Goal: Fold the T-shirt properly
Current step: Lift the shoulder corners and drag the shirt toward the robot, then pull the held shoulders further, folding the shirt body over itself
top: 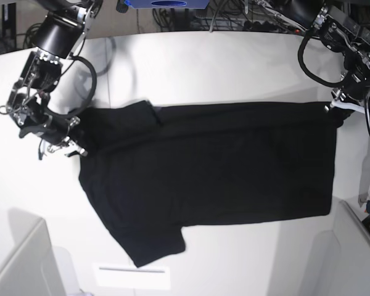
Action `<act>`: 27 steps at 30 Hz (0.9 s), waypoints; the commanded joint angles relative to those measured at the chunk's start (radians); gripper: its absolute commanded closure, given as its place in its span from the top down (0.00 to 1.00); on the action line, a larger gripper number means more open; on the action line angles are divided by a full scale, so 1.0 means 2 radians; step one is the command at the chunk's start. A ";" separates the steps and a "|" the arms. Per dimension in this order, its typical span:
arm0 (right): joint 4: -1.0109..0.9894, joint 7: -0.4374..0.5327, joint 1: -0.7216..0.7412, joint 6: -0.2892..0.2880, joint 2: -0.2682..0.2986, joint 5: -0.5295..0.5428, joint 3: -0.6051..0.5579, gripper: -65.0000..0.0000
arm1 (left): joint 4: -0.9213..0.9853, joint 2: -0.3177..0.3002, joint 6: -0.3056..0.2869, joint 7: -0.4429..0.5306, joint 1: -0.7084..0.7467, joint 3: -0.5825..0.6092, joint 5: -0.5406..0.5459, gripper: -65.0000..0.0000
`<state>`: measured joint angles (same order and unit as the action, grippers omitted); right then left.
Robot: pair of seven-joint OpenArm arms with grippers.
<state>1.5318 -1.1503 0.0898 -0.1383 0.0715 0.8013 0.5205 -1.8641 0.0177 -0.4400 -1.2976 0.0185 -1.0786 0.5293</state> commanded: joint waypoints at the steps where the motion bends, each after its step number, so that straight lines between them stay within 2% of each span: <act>1: 0.007 0.008 0.017 -0.002 0.004 0.010 0.003 0.00 | 0.007 -0.006 0.005 0.008 -0.009 0.000 0.007 0.00; 8: -0.054 0.012 0.052 -0.002 0.005 0.009 -0.001 0.00 | 0.072 -0.017 0.006 0.008 -0.049 0.000 0.005 0.00; 13: -0.074 0.039 0.061 -0.002 0.006 0.009 -0.034 0.00 | 0.092 -0.027 0.049 0.009 -0.073 0.003 0.008 0.00; 16: -0.091 0.052 0.071 -0.002 0.006 0.009 -0.040 0.00 | 0.114 -0.038 0.052 0.011 -0.084 0.021 0.006 0.00; 25: -0.113 0.057 0.095 -0.002 0.006 0.009 -0.041 0.00 | 0.129 -0.038 0.053 0.014 -0.102 0.025 0.005 0.00; 27: -0.113 0.058 0.102 -0.002 0.006 0.009 -0.041 0.00 | 0.130 -0.038 0.068 0.030 -0.102 0.026 0.005 0.00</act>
<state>1.2888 -1.0470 0.2672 -0.1379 0.0738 0.8024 0.4385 -1.5898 -0.0441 -0.2985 -1.2552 -0.1688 -1.0283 0.5240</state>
